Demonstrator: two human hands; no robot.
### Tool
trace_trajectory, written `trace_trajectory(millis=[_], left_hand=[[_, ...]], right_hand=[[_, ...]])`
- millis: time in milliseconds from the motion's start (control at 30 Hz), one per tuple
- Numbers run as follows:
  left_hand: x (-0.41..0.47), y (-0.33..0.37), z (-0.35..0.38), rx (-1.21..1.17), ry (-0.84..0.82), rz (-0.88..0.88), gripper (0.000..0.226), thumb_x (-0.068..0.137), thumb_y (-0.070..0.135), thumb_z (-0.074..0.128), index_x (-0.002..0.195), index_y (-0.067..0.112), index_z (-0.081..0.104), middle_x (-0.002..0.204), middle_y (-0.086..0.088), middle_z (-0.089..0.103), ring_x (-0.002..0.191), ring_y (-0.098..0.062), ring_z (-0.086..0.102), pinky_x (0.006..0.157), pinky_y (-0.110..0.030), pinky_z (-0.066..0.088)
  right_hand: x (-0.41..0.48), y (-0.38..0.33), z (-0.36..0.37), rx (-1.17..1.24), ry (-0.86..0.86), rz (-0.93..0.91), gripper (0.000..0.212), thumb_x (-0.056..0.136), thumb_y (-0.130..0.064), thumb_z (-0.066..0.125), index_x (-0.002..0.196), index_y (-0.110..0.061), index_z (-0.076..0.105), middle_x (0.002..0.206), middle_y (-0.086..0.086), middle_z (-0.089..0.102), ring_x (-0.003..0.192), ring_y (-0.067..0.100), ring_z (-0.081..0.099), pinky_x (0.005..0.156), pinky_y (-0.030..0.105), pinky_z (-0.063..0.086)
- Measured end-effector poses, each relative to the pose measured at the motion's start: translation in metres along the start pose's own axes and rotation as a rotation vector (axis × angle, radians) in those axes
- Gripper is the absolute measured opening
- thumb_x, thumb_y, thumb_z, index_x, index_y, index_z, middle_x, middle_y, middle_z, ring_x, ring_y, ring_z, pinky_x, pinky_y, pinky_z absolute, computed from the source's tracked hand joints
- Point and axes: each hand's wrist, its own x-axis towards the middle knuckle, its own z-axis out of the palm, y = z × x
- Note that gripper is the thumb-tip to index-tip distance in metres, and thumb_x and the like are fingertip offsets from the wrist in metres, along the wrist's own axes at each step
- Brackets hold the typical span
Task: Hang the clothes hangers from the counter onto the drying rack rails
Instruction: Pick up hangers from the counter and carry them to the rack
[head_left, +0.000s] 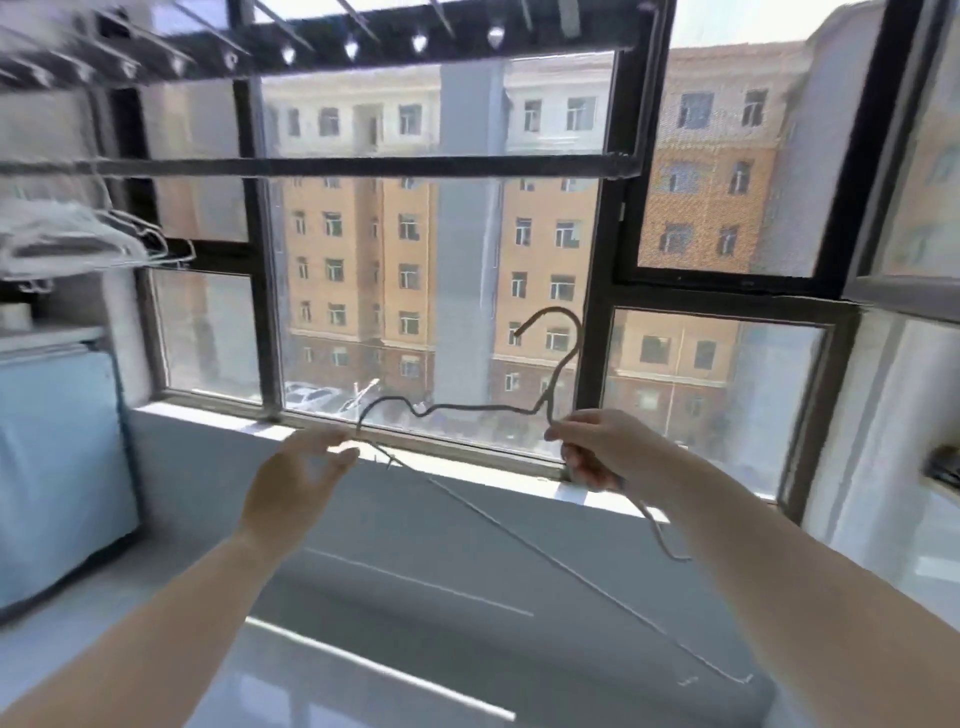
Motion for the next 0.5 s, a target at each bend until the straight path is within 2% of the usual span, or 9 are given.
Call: trace_trajectory(millis=[100, 167, 200, 233, 300, 367, 433, 467, 500], left_hand=[[0.004, -0.023, -0.022, 0.008, -0.028, -0.069, 0.012, 0.086, 0.013, 0.060, 0.091, 0.006, 0.069, 0.078, 0.000, 0.066, 0.084, -0.019, 0.063, 0.065, -0.017, 0.039], [0.009, -0.036, -0.036, -0.014, -0.070, -0.085, 0.014, 0.086, 0.016, 0.061, 0.073, 0.020, 0.065, 0.056, 0.019, 0.065, 0.066, 0.006, 0.062, 0.066, -0.015, 0.041], [0.012, -0.040, -0.041, -0.032, -0.093, -0.101, 0.018, 0.086, 0.020, 0.061, 0.069, 0.026, 0.061, 0.050, 0.024, 0.062, 0.059, 0.012, 0.059, 0.063, -0.010, 0.041], [0.017, -0.044, -0.045, -0.057, -0.127, -0.120, 0.018, 0.086, 0.025, 0.061, 0.069, 0.028, 0.059, 0.050, 0.027, 0.061, 0.055, 0.013, 0.057, 0.060, -0.005, 0.040], [0.028, -0.043, -0.051, -0.086, -0.195, -0.135, 0.015, 0.088, 0.029, 0.058, 0.073, 0.028, 0.058, 0.051, 0.021, 0.063, 0.053, 0.012, 0.056, 0.062, -0.003, 0.041], [0.043, -0.036, -0.054, -0.088, -0.271, -0.135, 0.017, 0.084, 0.047, 0.054, 0.078, 0.031, 0.055, 0.060, 0.014, 0.063, 0.054, 0.013, 0.056, 0.070, -0.010, 0.045], [0.061, -0.032, -0.057, -0.109, -0.359, -0.152, 0.049, 0.062, 0.072, 0.048, 0.089, 0.032, 0.052, 0.072, 0.015, 0.061, 0.056, 0.014, 0.057, 0.066, -0.008, 0.046], [0.071, -0.032, -0.058, -0.101, -0.397, -0.178, 0.057, 0.058, 0.071, 0.048, 0.097, 0.029, 0.051, 0.076, 0.014, 0.060, 0.057, 0.013, 0.058, 0.062, -0.007, 0.045], [0.081, -0.033, -0.059, -0.086, -0.415, -0.204, 0.058, 0.064, 0.066, 0.052, 0.106, 0.026, 0.049, 0.078, 0.013, 0.060, 0.058, 0.010, 0.059, 0.061, -0.008, 0.046]], right_hand=[[0.038, -0.021, 0.047, 0.191, -0.044, -0.006, 0.023, 0.095, -0.002, 0.044, 0.073, -0.006, 0.050, 0.039, 0.001, 0.052, 0.030, 0.012, 0.051, 0.033, 0.013, 0.038], [0.063, -0.034, 0.079, 0.282, -0.104, -0.007, 0.022, 0.097, -0.003, 0.038, 0.077, -0.006, 0.047, 0.040, 0.001, 0.058, 0.035, 0.012, 0.058, 0.035, 0.014, 0.043], [0.076, -0.040, 0.095, 0.309, -0.134, -0.006, 0.022, 0.098, -0.004, 0.036, 0.079, -0.007, 0.046, 0.043, 0.001, 0.061, 0.037, 0.012, 0.061, 0.037, 0.015, 0.044], [0.089, -0.047, 0.110, 0.323, -0.162, -0.007, 0.021, 0.099, -0.005, 0.034, 0.081, -0.007, 0.045, 0.046, 0.002, 0.064, 0.040, 0.011, 0.062, 0.040, 0.016, 0.045], [0.112, -0.060, 0.140, 0.332, -0.212, -0.011, 0.021, 0.100, -0.007, 0.032, 0.083, -0.009, 0.044, 0.059, 0.004, 0.068, 0.046, 0.011, 0.065, 0.046, 0.020, 0.047], [0.134, -0.074, 0.168, 0.335, -0.239, -0.029, 0.022, 0.100, -0.009, 0.032, 0.082, -0.010, 0.045, 0.069, 0.004, 0.068, 0.053, 0.013, 0.065, 0.053, 0.024, 0.047], [0.153, -0.088, 0.193, 0.348, -0.272, -0.051, 0.022, 0.100, -0.010, 0.033, 0.083, -0.009, 0.046, 0.062, 0.000, 0.069, 0.054, 0.012, 0.064, 0.054, 0.024, 0.047], [0.161, -0.095, 0.205, 0.353, -0.294, -0.065, 0.021, 0.100, -0.010, 0.032, 0.085, -0.008, 0.047, 0.057, -0.002, 0.068, 0.051, 0.010, 0.064, 0.050, 0.022, 0.047], [0.170, -0.102, 0.216, 0.356, -0.316, -0.078, 0.018, 0.101, -0.010, 0.032, 0.090, -0.006, 0.047, 0.052, -0.004, 0.067, 0.047, 0.009, 0.063, 0.047, 0.020, 0.046]])
